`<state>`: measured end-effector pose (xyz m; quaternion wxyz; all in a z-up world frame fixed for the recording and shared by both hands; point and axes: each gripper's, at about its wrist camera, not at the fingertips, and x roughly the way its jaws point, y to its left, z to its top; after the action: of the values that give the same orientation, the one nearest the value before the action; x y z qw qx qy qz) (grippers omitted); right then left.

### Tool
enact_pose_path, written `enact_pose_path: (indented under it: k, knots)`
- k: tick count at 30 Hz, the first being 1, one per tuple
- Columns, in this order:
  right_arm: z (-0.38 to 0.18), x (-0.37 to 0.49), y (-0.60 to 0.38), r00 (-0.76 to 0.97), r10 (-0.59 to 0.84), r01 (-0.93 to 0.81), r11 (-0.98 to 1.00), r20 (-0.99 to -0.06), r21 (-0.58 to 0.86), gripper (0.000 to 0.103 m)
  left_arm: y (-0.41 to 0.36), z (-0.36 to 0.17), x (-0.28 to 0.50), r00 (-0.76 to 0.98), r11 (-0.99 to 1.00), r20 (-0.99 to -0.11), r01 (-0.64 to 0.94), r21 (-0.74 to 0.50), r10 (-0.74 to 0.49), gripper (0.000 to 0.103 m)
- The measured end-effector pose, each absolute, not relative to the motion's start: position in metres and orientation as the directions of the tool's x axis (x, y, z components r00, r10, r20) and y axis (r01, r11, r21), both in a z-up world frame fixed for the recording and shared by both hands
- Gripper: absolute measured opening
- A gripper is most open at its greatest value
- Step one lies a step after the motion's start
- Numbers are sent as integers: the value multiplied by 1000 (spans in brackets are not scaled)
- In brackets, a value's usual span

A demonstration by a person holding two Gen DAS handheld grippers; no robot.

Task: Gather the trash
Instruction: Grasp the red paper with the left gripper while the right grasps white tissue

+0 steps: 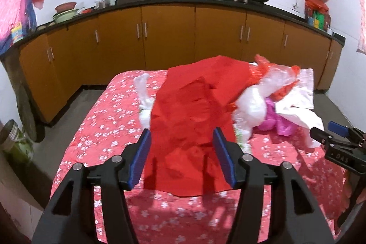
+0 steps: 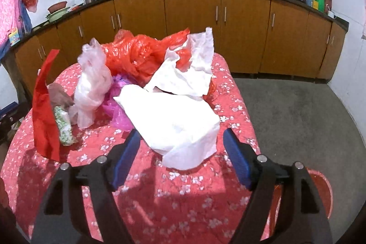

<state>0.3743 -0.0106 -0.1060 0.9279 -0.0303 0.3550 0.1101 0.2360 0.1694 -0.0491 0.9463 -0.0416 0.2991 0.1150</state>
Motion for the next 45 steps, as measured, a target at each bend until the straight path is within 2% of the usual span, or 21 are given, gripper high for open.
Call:
enact_pose_path:
  k: [3,4,5,7,9,17,30,31,32,35,38,45]
  knots:
    - [-110,378,-3,724,162,-231,973,-670,-14,74,176,-51,237,794,968,-576,-250,-17,195,57]
    - [-111,378,-1,724,156,-230,973,-672,-21,67,178,-52,237,795,968,-576,-249,-22,192,57]
    - [-112,380,-1,717,160,-234,972,-678,-18,58,180,-53,236,796,968,-575,-249,-26,189,58]
    - [-118,384,-3,678,184,-242,970,-712,19,15,184,-54,234,798,969,-574,-246,-32,184,59]
    - [-120,384,-6,662,211,-249,967,-720,54,7,189,-55,232,801,970,-573,-242,-40,176,60]
    - [-102,359,-8,696,279,-299,950,-662,86,5,202,-62,230,798,974,-582,-224,-45,157,61]
    - [-104,352,-9,680,285,-307,947,-675,91,5,220,-82,256,736,974,-675,-188,-124,56,61]
    - [-104,352,-9,681,283,-304,948,-675,92,5,219,-82,256,736,976,-675,-180,-123,50,55]
    - [-103,352,-9,682,283,-301,949,-675,93,5,218,-82,256,736,978,-676,-166,-125,39,43]
    - [-102,351,-10,683,283,-300,949,-673,95,5,214,-79,256,733,982,-679,-142,-123,21,21]
    - [-99,349,-9,688,284,-305,948,-668,88,5,211,-77,254,734,983,-679,-141,-119,23,12]
    - [-83,335,-14,707,298,-316,944,-642,91,5,209,-55,235,759,982,-650,-149,-117,38,11]
